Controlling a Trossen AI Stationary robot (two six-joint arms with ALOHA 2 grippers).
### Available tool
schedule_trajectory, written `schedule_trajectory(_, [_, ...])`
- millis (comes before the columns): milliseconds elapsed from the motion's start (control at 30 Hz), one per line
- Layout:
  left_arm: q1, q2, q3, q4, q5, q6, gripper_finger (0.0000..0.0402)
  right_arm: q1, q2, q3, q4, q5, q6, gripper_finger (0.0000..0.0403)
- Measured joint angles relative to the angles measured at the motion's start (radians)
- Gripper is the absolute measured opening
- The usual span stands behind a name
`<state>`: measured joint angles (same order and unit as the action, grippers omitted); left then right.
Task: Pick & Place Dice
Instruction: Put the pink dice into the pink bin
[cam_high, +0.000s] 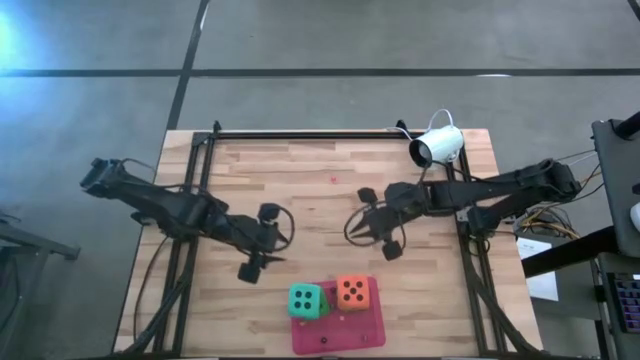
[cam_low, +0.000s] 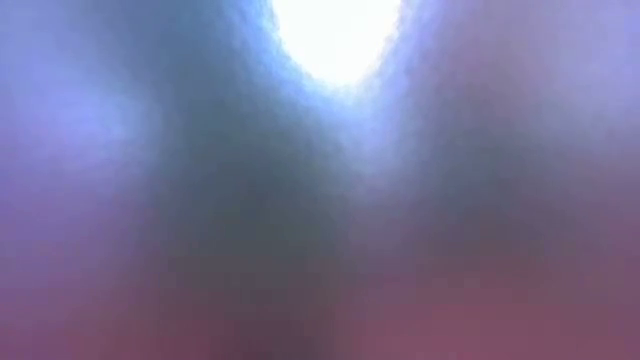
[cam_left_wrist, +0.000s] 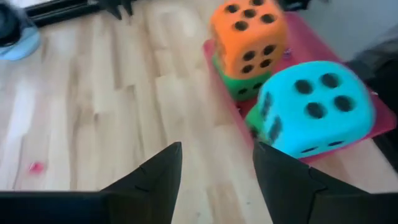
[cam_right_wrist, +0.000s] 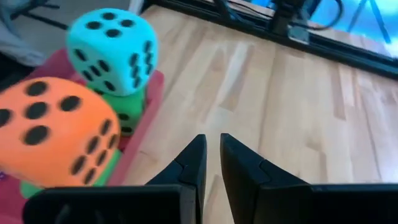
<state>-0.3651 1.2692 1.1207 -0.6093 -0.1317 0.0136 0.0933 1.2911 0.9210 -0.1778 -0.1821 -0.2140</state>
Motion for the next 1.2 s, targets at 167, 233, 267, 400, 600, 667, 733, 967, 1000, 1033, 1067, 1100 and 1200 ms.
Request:
schedule_trajectory(167, [0.027,-0.144,-0.204,0.152,-0.023,-0.009,0.0208,-0.070,-0.002,-0.046,0.003,-0.006,0.012,0.0043])
schedule_trajectory(233, [0.047,-0.207,-0.282,0.197,-0.026,-0.009,0.0210,-0.098,-0.002,-0.074,0.014,-0.008,0.033,0.0043])
schedule_trajectory(267, [0.058,-0.236,-0.321,0.213,-0.027,-0.010,0.0211,-0.113,-0.002,-0.090,0.025,-0.009,0.049,0.0043])
schedule_trajectory(400, [0.101,-0.350,-0.437,0.237,-0.028,-0.011,0.0214,-0.162,-0.002,-0.128,0.035,-0.010,0.081,0.0043])
schedule_trajectory(600, [0.162,-0.459,-0.528,0.257,-0.027,0.008,0.0209,-0.285,0.002,-0.114,0.036,-0.009,0.081,0.0043])
schedule_trajectory(667, [0.174,-0.477,-0.547,0.250,-0.027,0.012,0.0205,-0.325,0.002,-0.109,0.035,-0.009,0.072,0.0043])
schedule_trajectory(733, [0.179,-0.495,-0.560,0.231,-0.027,0.038,0.0200,-0.346,0.002,-0.106,0.036,-0.009,0.053,0.0043])
schedule_trajectory(967, [0.180,-0.524,-0.544,0.215,-0.026,0.063,0.0183,-0.330,0.003,-0.106,0.061,-0.007,0.051,0.0043])
schedule_trajectory(1000, [0.180,-0.524,-0.536,0.215,-0.026,0.068,0.0181,-0.325,0.003,-0.106,0.070,-0.007,0.053,0.0043])
schedule_trajectory(1033, [0.180,-0.524,-0.527,0.216,-0.026,0.078,0.0178,-0.320,0.003,-0.106,0.086,-0.007,0.058,0.0043])
schedule_trajectory(1067, [0.180,-0.524,-0.519,0.216,-0.026,0.090,0.0176,-0.317,0.003,-0.106,0.100,-0.008,0.060,0.0043])
schedule_trajectory(1100, [0.180,-0.524,-0.512,0.214,-0.026,0.104,0.0174,-0.313,0.003,-0.104,0.105,-0.009,0.058,0.0044])
schedule_trajectory(1200, [0.180,-0.524,-0.488,0.199,-0.026,0.153,0.0169,-0.312,0.007,-0.091,0.106,-0.009,0.067,0.0054])
